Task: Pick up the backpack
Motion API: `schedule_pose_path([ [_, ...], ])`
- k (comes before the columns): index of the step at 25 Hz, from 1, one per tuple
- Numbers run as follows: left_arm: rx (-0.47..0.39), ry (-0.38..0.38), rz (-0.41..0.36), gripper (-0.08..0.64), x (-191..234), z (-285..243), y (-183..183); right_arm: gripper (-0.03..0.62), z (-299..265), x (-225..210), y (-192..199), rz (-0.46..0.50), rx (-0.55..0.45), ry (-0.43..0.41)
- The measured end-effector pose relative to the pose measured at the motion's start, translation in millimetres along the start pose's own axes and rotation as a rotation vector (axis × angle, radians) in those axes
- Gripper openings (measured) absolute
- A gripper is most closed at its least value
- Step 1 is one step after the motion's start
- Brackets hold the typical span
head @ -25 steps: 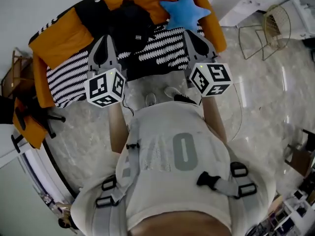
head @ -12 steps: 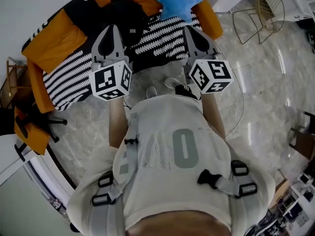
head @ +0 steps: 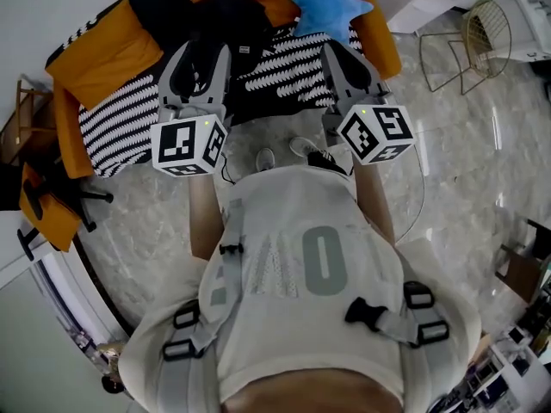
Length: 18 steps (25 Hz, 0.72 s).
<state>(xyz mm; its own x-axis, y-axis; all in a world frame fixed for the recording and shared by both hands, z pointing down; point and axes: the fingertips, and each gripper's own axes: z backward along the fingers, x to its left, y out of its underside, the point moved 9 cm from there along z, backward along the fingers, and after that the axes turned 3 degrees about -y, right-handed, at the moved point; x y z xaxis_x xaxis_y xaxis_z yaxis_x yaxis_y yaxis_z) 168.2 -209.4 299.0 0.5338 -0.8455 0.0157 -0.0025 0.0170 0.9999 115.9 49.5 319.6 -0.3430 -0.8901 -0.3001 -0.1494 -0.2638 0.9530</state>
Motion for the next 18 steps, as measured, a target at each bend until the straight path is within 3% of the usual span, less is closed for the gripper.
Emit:
schedule_pose_path([
  [1, -0.012, -0.005, 0.005, 0.235, 3.0, 2.6, 0.4, 0.206, -3.8, 1.4, 1.4, -0.038, 0.002, -0.037],
  [2, -0.023, -0.013, 0.011, 0.279, 5.4, 3.8, 0.2, 0.294, -7.7, 1.2, 1.4, -0.084, -0.002, -0.068],
  [4, -0.034, -0.039, 0.017, 0.325, 9.1, 3.6, -1.6, 0.358, -13.4, -2.1, -2.7, -0.150, -0.032, -0.087],
  [11, -0.038, -0.110, 0.051, 0.341, 38.3, 5.2, 3.4, 0.365, -41.7, -10.2, 2.6, -0.178, -0.006, -0.078],
  [16, -0.044, -0.158, 0.168, 0.341, 73.2, 4.7, 12.3, 0.365, -66.3, -6.8, 10.4, -0.162, 0.020, -0.086],
  [18, -0.029, -0.151, 0.179, 0.341, 88.1, 0.2, 19.5, 0.365, -79.0, -4.9, 15.5, -0.153, 0.033, -0.093],
])
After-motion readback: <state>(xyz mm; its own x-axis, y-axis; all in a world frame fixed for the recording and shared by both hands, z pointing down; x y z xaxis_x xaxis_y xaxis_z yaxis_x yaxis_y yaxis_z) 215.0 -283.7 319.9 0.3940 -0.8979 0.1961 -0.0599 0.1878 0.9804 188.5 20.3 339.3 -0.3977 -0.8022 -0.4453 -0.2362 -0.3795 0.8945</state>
